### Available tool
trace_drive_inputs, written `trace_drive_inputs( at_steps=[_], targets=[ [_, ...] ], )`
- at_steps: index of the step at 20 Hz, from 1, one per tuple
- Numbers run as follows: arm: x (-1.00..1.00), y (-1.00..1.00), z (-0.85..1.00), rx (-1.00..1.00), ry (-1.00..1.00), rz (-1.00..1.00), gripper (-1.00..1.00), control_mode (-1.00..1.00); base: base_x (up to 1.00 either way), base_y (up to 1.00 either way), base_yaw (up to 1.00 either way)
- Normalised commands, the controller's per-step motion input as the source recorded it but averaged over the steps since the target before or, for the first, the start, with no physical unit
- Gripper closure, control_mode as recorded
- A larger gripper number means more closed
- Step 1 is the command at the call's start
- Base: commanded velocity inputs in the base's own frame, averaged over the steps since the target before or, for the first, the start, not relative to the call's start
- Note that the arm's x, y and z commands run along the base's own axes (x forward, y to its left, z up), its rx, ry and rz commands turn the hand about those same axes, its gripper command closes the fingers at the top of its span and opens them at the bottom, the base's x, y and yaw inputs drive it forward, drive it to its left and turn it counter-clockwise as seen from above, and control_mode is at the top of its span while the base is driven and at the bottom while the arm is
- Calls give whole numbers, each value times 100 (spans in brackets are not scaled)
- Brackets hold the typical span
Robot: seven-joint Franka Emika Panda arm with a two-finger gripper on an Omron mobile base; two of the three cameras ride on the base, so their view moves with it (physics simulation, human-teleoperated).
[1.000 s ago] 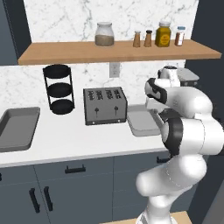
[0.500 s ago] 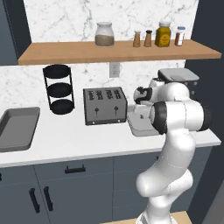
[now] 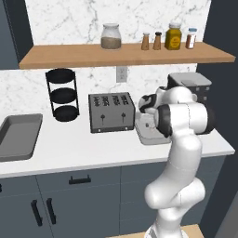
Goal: Place one garlic and one steak in each tupperware on the nearby counter, to pack two identical lunches.
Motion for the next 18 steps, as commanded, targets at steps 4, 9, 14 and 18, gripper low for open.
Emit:
trace_drive_inputs(
  at_steps=[4,9,14,18],
  targets=[
    [-31,25,74,0,0,-3,-100,-100,0,0,0],
    [-94,24,73,-1,0,-2,-100,-100,0,0,0],
    [-100,4,14,-5,-6,-1,-100,-100,0,0,0],
    [-25,-3,0,-1,-7,0,-100,100,-75,-23,0]
  ],
)
